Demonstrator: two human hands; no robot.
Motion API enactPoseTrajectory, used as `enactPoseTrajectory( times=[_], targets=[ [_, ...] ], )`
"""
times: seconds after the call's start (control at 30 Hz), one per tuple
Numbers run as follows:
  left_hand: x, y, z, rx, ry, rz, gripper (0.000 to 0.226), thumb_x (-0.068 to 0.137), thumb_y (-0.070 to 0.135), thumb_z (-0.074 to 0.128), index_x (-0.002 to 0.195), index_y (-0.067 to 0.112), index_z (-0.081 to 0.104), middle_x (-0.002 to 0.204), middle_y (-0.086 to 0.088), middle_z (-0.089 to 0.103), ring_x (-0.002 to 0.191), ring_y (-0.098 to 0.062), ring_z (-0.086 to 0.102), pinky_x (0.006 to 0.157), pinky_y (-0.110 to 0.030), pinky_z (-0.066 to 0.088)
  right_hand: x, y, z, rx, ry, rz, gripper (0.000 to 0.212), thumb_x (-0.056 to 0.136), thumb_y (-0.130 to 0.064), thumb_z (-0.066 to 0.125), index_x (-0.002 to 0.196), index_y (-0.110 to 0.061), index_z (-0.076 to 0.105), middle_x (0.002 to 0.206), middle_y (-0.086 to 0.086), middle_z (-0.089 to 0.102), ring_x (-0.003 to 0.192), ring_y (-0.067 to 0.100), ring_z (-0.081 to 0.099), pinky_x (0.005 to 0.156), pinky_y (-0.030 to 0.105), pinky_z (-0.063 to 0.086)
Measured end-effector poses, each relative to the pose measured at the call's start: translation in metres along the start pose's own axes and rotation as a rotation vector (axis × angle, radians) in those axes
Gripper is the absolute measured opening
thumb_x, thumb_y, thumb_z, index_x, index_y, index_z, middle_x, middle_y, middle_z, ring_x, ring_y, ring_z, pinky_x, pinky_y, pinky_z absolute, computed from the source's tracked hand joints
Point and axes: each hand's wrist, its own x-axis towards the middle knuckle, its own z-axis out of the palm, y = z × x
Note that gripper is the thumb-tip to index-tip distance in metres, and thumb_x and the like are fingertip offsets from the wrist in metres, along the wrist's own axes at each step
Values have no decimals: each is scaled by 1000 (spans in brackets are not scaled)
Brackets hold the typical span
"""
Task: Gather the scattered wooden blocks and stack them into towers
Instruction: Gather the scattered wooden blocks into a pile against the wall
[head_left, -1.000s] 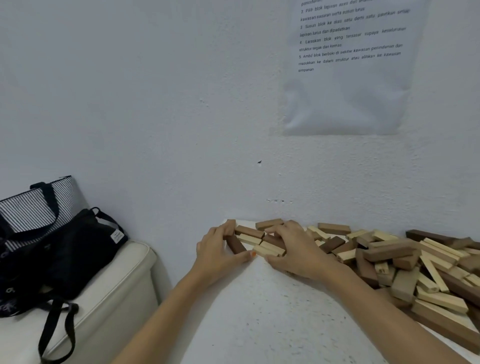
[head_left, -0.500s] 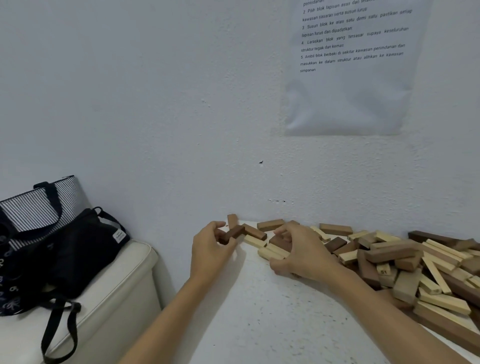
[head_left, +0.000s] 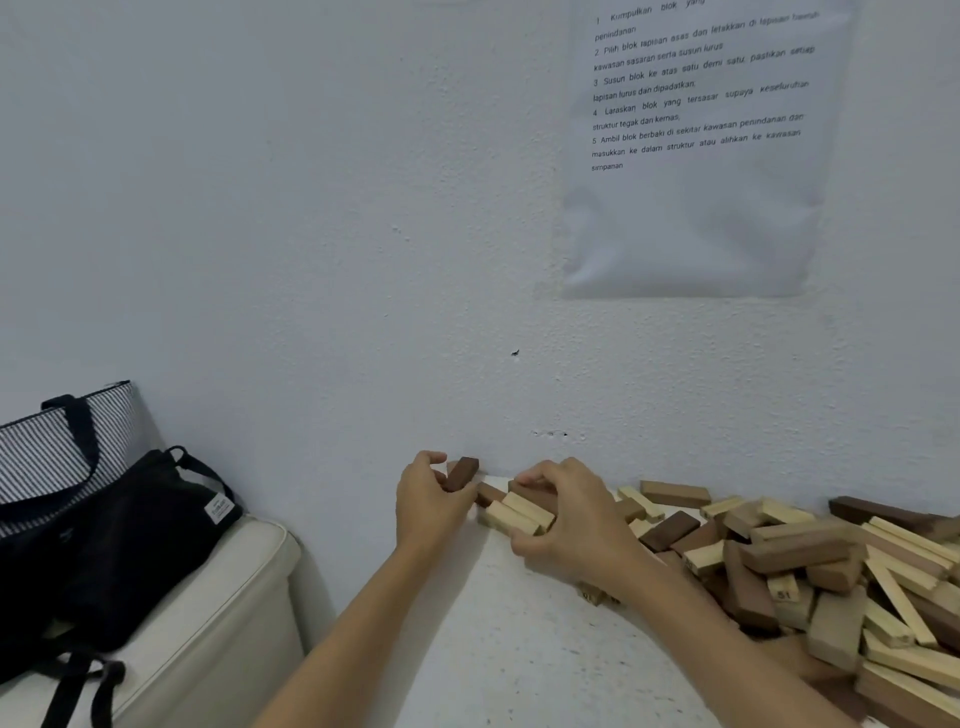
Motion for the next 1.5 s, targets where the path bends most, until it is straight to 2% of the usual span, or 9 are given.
enactPoseTrajectory(
  times=[0.13,0.4,0.6,0.8,0.93,1.03,1.17,1.3,1.5],
  targets=[
    [13,1,6,71,-38,-23,56,74,27,77,122,14,52,113,-9,58,103,-22,58,85,-30,47,9,1,11,27,-11,-49,49,71,-32,74,116,-30,57,108,-10,44,111,12,50,96,30,47],
    [19,-1,0,66,-3,27,17,80,11,72,97,8,71,91,-2,69,87,-14,61,71,-21,42,15,3,26,-102,-82,-35,57,79,-47,69,129,-30,47,116,-2,48,113,16,41,97,30,40],
    [12,-2,-10,90,-4,60,24,79,11,74,102,6,73,96,-2,71,90,-13,63,77,-23,47,15,-2,32,-31,-11,-29,48,75,-34,72,118,-23,55,105,-5,62,107,17,47,91,28,41],
    [-9,-4,-18,18,17,73,4,79,14,74,75,14,74,74,-2,72,77,-15,66,69,-22,47,9,-5,31,44,39,52,51,70,-27,77,116,-22,57,99,-6,59,106,15,49,82,26,49],
    [-25,-2,-21,-73,37,53,6,80,12,73,80,19,72,79,2,71,78,-8,63,66,-9,43,3,-10,25,96,56,89,51,69,-19,79,115,-21,57,97,-12,52,99,6,48,71,9,40],
    [-39,1,-22,-150,24,31,22,81,10,73,103,13,73,95,5,71,88,-3,64,66,-2,43,-4,-11,21,155,66,127,53,66,-13,80,114,-19,60,108,-5,56,94,-3,45,69,2,37],
    [-62,10,-24,-280,18,18,30,81,3,73,111,7,70,92,7,69,84,6,62,65,1,43,-19,-16,12,218,114,176,45,66,-7,81,109,-14,66,89,-8,58,80,5,54,60,8,38],
    [-84,20,-26,-428,-7,14,30,82,-3,70,105,16,68,83,13,67,76,8,62,59,-2,45,-42,-23,1,327,122,206,35,69,-1,80,98,-14,68,81,-4,65,62,-1,57,47,10,43],
    [-102,25,-28,-477,8,41,32,80,3,73,110,14,70,89,10,74,87,3,66,73,-6,50,-70,-35,-31,362,193,207,32,69,-3,81,93,-20,70,80,-6,64,67,7,57,50,13,46]
  ],
)
